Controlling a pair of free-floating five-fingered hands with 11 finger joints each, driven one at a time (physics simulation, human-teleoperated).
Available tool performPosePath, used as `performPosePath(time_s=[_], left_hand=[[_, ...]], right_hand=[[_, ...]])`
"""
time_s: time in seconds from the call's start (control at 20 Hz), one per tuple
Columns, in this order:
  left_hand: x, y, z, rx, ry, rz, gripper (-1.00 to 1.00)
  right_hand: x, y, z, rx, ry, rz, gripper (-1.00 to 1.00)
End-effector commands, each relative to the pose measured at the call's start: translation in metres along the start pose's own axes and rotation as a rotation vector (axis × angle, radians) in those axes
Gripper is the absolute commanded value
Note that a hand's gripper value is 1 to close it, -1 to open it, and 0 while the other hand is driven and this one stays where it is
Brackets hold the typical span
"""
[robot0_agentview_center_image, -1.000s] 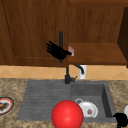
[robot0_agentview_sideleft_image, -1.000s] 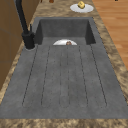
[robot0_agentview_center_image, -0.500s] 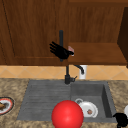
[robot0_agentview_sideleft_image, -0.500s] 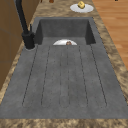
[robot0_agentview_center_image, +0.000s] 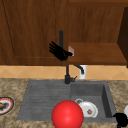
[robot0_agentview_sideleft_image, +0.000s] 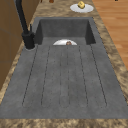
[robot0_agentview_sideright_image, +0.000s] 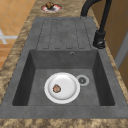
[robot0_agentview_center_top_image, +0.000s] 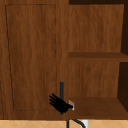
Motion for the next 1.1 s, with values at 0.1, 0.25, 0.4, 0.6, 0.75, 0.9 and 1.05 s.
performPosePath(time_s=[0.1, 0.25, 0.4, 0.6, 0.75, 0.9, 1.05], left_hand=[[-0.018, -0.002, 0.006, 0.092, -0.009, 0.041, -1.00], [-0.019, 0.000, 0.008, 0.092, -0.044, -0.004, 1.00], [-0.011, 0.015, 0.010, 0.118, -0.027, -0.023, 1.00], [-0.007, 0.024, 0.016, 0.114, -0.036, -0.067, 1.00], [0.002, 0.026, 0.017, 0.112, -0.039, -0.070, 1.00], [0.018, 0.037, 0.017, 0.112, -0.050, -0.082, 1.00], [0.032, 0.051, 0.019, 0.131, -0.007, -0.088, 1.00]], right_hand=[[0.000, 0.000, 0.000, 0.000, 0.000, 0.000, 0.00], [0.000, 0.000, 0.000, 0.000, 0.000, 0.000, 0.00], [0.000, 0.000, 0.000, 0.000, 0.000, 0.000, 0.00], [0.000, 0.000, 0.000, 0.000, 0.000, 0.000, 0.00], [0.000, 0.000, 0.000, 0.000, 0.000, 0.000, 0.00], [0.000, 0.000, 0.000, 0.000, 0.000, 0.000, 0.00], [0.000, 0.000, 0.000, 0.000, 0.000, 0.000, 0.00]])
